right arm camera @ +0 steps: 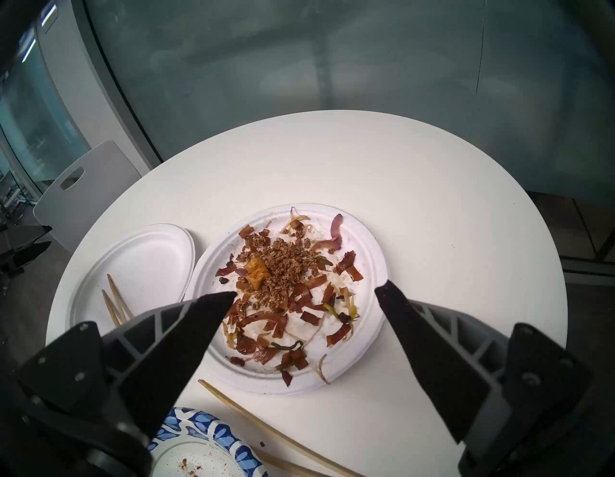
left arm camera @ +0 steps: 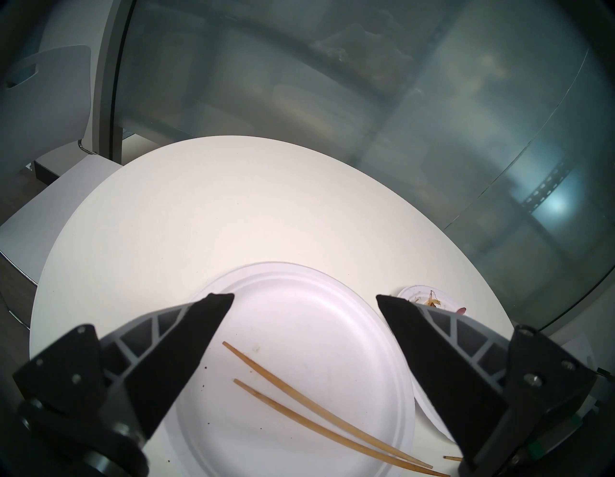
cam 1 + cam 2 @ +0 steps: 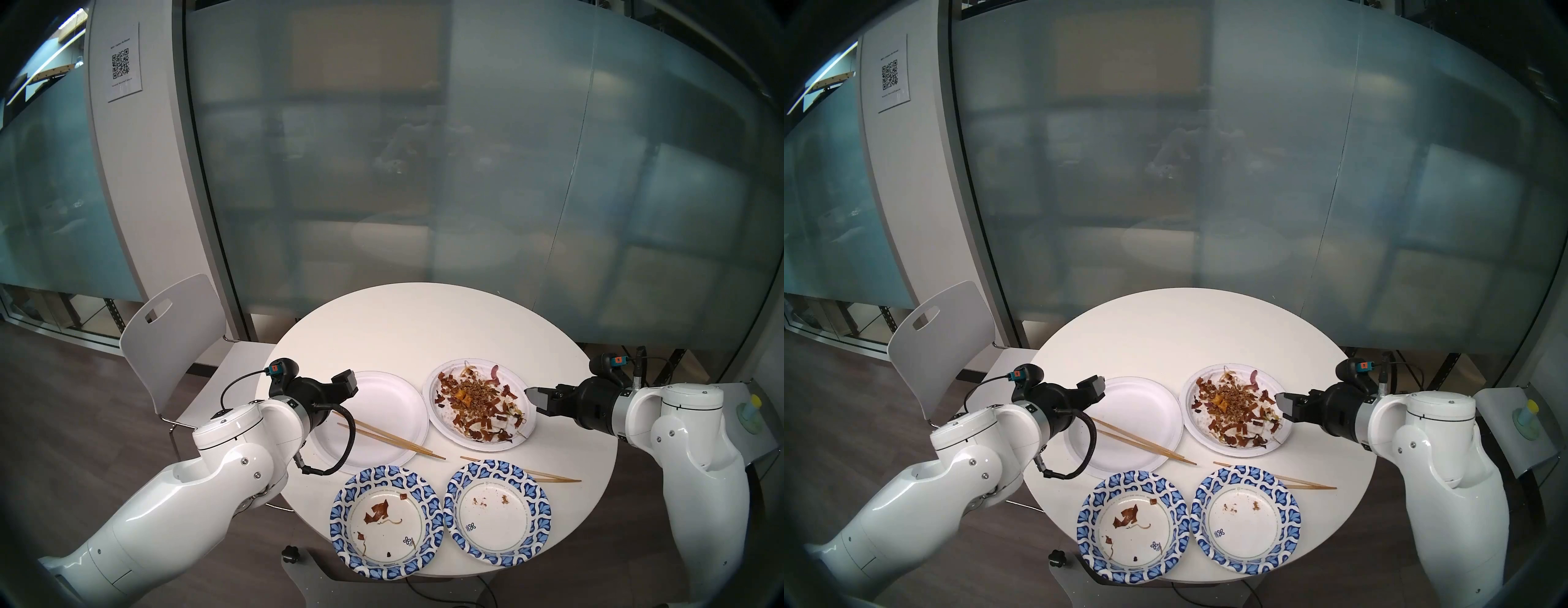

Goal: Stack the plates into one stack

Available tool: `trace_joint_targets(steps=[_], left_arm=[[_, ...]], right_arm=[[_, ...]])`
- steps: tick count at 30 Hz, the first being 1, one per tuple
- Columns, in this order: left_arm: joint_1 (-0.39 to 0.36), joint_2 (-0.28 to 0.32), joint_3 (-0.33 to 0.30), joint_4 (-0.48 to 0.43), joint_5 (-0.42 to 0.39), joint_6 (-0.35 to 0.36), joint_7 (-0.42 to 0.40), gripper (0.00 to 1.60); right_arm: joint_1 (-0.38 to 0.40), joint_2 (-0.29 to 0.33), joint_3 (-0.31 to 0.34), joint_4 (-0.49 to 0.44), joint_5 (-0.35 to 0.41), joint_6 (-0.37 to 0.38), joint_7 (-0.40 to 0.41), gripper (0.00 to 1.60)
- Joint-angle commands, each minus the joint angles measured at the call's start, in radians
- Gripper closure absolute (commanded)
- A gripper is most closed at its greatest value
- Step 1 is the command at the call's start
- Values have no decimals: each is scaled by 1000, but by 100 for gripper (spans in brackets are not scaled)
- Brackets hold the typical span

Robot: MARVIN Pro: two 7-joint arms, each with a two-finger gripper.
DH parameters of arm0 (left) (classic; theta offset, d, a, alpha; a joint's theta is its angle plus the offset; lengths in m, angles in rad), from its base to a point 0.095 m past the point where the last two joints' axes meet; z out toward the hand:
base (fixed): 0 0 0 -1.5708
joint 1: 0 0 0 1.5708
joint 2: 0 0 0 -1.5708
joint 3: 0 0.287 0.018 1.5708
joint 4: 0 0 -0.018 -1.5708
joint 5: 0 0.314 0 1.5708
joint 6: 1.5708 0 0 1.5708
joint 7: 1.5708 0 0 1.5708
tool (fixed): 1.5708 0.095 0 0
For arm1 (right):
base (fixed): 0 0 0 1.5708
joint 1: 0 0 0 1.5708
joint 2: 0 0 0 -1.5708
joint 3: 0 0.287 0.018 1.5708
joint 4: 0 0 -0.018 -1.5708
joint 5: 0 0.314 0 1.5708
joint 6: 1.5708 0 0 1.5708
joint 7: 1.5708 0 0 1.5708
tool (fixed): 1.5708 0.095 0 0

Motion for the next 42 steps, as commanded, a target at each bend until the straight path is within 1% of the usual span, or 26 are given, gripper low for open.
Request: trace_joint_targets(steps=[1, 5, 7, 8, 9, 12, 13, 15, 16, 18, 20, 22, 23, 26, 27, 28, 29, 31, 34, 39, 40, 42], left_arm=[[-2, 0, -4, -14, -1, -1, 0, 0], [-2, 0, -4, -14, -1, -1, 0, 0], [-2, 0, -4, -14, -1, -2, 0, 0], [-5, 8, 1, -13, 12, -1, -12, 0], [-8, 32, 11, -14, 40, 2, -46, 0], [-3, 48, 6, -22, 40, 3, -67, 0], [-3, 48, 6, -22, 40, 3, -67, 0], [1, 62, 2, -31, 55, -7, -86, 0], [-1, 79, -2, -35, 67, -7, -103, 0], [-7, 98, -6, -30, 78, 0, -121, 0], [-9, 105, -8, -26, 86, 0, -127, 0], [-9, 119, -16, -18, 83, 4, -145, 0], [-7, 122, -21, -16, 78, 5, -148, 0], [3, 139, -32, -15, 69, 9, -163, 0], [13, 154, -40, -20, 61, 13, -173, 0], [13, 154, -40, -20, 61, 13, -173, 0], [25, 172, -48, -26, 51, 20, -186, 0], [31, 177, -51, -28, 49, 21, -190, 0], [49, 194, -67, -22, 12, 41, -208, 0], [70, 211, -76, -18, 5, 41, -224, 0], [75, 213, -79, -17, 1, 42, -228, 0], [84, 220, -83, -17, -3, 44, -235, 0]], right_arm=[[-17, -9, -2, -35, 8, 10, 1, 0], [-39, -14, 0, -52, 9, 10, 1, 0], [-70, -11, 4, -85, 10, 10, 0, 0], [-80, -10, 6, -95, 8, 10, -2, 0], [-92, -13, 12, -104, 13, 10, 1, 0], [-128, -14, 28, -136, 17, 10, 2, 0], [-128, -14, 28, -136, 17, 10, 2, 0], [-155, -9, 43, -159, 27, 10, 7, 0], [-185, -3, 58, -179, 32, 10, 12, 0], [-219, 0, 74, -195, 38, 10, 18, 0], [-229, 2, 77, -199, 39, 10, 21, 0], [-277, 6, 98, -223, 44, 10, 26, 0], [-272, -3, 96, -221, 43, 10, 33, 0], [-326, 4, 111, -248, 52, 10, 42, 0], [-353, 6, 115, -257, 53, 10, 46, 0], [-353, 6, 115, -257, 53, 10, 46, 0], [-374, 2, 118, -257, 52, 10, 52, 0], [-380, 0, 117, -257, 51, 10, 54, 0], [-437, -7, 129, -257, 50, 10, 62, 0], [-467, -20, 132, -257, 41, 10, 77, 0], [-501, -12, 148, -257, 51, 10, 79, 0], [-520, -12, 146, -257, 49, 10, 89, 0]])
